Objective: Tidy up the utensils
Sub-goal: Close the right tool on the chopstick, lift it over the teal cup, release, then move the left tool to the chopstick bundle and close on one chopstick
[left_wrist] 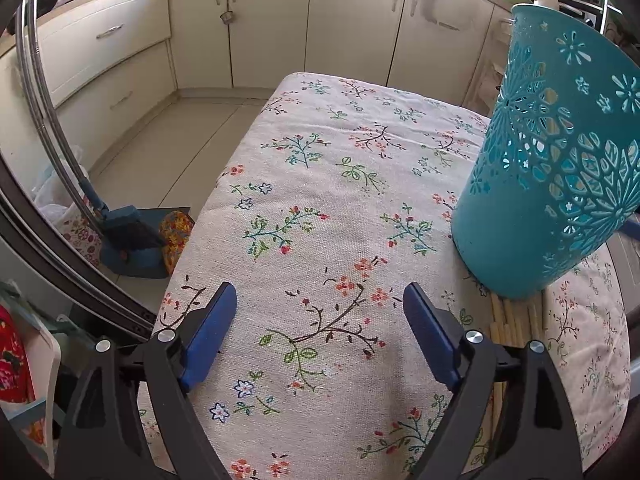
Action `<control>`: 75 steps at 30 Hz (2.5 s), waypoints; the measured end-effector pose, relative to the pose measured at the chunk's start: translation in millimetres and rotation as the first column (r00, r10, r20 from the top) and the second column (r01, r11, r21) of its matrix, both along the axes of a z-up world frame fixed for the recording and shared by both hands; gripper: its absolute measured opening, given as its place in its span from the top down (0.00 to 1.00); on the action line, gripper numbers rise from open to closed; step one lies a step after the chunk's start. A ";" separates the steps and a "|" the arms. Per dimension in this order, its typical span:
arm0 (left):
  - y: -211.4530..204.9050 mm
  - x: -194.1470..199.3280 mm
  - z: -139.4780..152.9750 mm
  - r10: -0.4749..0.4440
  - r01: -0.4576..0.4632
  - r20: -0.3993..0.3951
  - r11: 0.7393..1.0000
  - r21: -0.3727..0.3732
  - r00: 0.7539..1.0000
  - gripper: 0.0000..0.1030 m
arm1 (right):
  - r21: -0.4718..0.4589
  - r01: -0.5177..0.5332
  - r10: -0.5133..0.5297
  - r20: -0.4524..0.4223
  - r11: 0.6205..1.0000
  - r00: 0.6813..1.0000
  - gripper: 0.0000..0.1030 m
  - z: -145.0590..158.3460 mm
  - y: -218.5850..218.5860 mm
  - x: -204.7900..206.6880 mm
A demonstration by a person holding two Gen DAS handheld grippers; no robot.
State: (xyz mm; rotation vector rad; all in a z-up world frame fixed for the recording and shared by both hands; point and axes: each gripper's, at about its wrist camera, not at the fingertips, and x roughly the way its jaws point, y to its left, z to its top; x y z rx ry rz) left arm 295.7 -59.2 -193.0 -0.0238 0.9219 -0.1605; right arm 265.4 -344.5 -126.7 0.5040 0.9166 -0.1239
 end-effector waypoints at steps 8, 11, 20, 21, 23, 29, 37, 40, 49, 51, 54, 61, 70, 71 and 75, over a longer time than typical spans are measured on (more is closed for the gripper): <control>-3.0 1.0 -0.8 -0.014 0.014 -0.006 1.000 0.010 1.000 0.17 | -0.194 -0.051 0.049 -0.015 0.980 0.999 0.59 -44.3 31.1 69.4; -4.1 1.2 -0.7 -0.014 0.014 -0.006 1.000 0.012 1.000 0.17 | -0.342 -0.111 0.098 -0.056 0.933 0.994 0.64 -40.5 49.1 69.2; -7.1 1.8 -1.4 -0.015 0.016 -0.008 1.000 0.024 1.000 0.16 | -0.141 -0.051 0.054 0.017 0.989 0.998 0.94 -12.3 -1.9 21.8; -6.7 1.7 -1.6 -0.015 0.015 -0.008 1.000 0.022 1.000 0.16 | -0.091 -0.040 0.046 0.069 0.995 0.997 0.94 5.2 -7.2 13.1; -6.6 1.7 -1.7 -0.015 0.015 -0.008 1.000 0.023 1.000 0.15 | -0.013 -0.037 0.038 0.168 0.999 0.985 0.94 36.0 -6.5 5.6; -7.8 1.7 -1.5 -0.015 0.015 -0.009 0.999 0.028 1.000 0.15 | 0.043 -0.093 0.054 0.549 0.995 0.834 0.94 151.7 33.8 -1.3; -6.4 1.2 -1.4 -0.015 0.015 -0.008 1.000 0.019 1.000 0.15 | -0.109 -0.017 0.079 0.593 0.994 0.801 0.94 155.6 87.8 43.7; -5.5 1.0 -1.7 -0.016 0.016 -0.007 1.000 0.014 1.000 0.15 | -0.148 -0.044 0.118 0.538 0.988 0.835 0.94 135.2 95.3 40.0; -4.4 -0.3 -1.9 -0.019 0.019 -0.006 1.000 0.010 1.000 0.15 | -0.240 -0.088 0.205 0.519 0.967 0.830 0.72 126.8 92.5 -45.9; -5.3 -0.1 -1.5 -0.019 0.019 -0.007 1.000 0.013 1.000 0.15 | -0.240 -0.085 0.199 0.509 0.967 0.837 0.68 120.0 89.2 -70.0; -6.3 -0.2 -1.5 -0.019 0.019 -0.008 1.000 0.019 1.000 0.15 | -0.242 -0.121 0.214 0.404 0.963 0.889 0.66 85.0 88.9 -95.4; -7.3 -0.5 -1.5 -0.019 0.019 -0.009 1.000 0.025 1.000 0.15 | -0.185 -0.238 0.262 0.117 0.954 0.958 0.70 2.2 100.5 -92.0; -7.4 -0.7 -1.4 -0.019 0.019 -0.009 0.999 0.025 1.000 0.15 | -0.201 -0.288 0.293 -0.007 0.936 0.956 0.74 -36.5 111.5 -80.7; -7.5 -0.7 -1.4 -0.019 0.019 -0.010 0.999 0.026 1.000 0.15 | -0.199 -0.289 0.292 -0.014 0.936 0.956 0.74 -39.4 110.6 -80.9; -7.7 -0.8 -1.3 -0.018 0.018 -0.011 0.999 0.029 1.000 0.15 | -0.205 -0.303 0.304 -0.027 0.931 0.952 0.74 -46.3 114.1 -80.1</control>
